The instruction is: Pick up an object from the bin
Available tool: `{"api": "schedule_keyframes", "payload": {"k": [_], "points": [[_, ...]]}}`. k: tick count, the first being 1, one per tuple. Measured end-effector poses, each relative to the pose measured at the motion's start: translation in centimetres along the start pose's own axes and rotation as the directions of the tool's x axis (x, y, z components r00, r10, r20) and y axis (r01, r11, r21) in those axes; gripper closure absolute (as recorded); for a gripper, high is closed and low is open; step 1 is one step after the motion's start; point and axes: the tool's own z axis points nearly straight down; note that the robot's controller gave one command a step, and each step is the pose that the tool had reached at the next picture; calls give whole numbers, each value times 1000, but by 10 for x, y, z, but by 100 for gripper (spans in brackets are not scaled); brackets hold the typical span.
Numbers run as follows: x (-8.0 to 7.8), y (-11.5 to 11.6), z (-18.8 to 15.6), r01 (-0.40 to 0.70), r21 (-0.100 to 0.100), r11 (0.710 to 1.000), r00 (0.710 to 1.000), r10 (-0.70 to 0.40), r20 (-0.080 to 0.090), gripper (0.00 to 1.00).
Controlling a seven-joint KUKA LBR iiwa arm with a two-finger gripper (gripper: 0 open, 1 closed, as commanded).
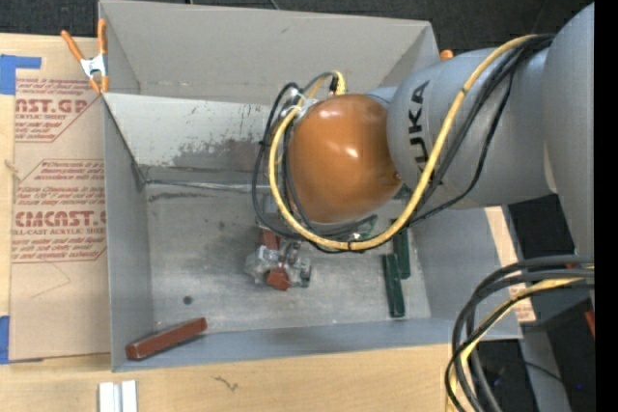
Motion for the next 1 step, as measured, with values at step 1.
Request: {"api": "schedule_keyframes", "payload": {"k": [1], "points": [[-2,0,-55,-1,4,1000,1000,1,3,100]]}}
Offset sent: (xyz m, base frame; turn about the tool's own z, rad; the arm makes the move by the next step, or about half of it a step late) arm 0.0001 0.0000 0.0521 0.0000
